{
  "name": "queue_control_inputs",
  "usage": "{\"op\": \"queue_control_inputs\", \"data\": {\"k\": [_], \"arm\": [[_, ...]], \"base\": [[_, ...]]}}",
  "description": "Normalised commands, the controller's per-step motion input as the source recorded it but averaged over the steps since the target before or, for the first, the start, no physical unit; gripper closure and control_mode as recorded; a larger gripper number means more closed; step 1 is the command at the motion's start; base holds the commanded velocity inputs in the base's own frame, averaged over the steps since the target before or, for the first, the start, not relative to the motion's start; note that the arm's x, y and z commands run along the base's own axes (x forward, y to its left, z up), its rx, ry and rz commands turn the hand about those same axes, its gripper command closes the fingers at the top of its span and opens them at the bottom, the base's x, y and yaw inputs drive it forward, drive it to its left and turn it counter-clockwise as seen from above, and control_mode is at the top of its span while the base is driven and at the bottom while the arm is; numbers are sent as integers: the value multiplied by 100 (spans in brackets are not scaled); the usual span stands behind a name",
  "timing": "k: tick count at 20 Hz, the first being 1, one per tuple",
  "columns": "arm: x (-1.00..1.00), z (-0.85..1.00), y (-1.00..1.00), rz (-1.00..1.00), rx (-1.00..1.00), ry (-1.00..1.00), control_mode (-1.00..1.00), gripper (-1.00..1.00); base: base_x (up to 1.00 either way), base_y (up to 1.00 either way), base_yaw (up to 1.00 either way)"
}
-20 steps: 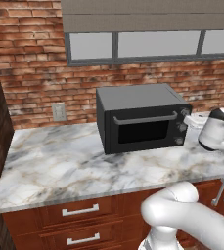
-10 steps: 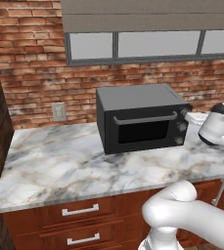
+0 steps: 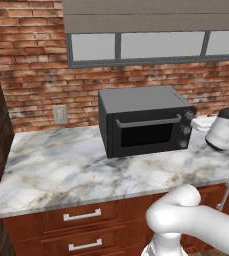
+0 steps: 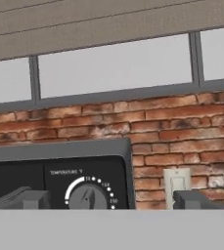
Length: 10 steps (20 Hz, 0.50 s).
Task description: Pull the toaster oven rack outwards. Pick up the baguette from the plate and place it on the toaster oven rack. Close the toaster oven door fully and set the temperature to the lowest setting.
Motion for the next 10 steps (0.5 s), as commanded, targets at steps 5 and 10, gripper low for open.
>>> {"op": "queue_control_inputs", "data": {"k": [5, 10], "arm": [[0, 0, 0, 1, -25, 0, -100, -100], [0, 0, 3, 7, 0, 4, -100, -100]], "base": [[0, 0, 0], [0, 0, 0]]}}
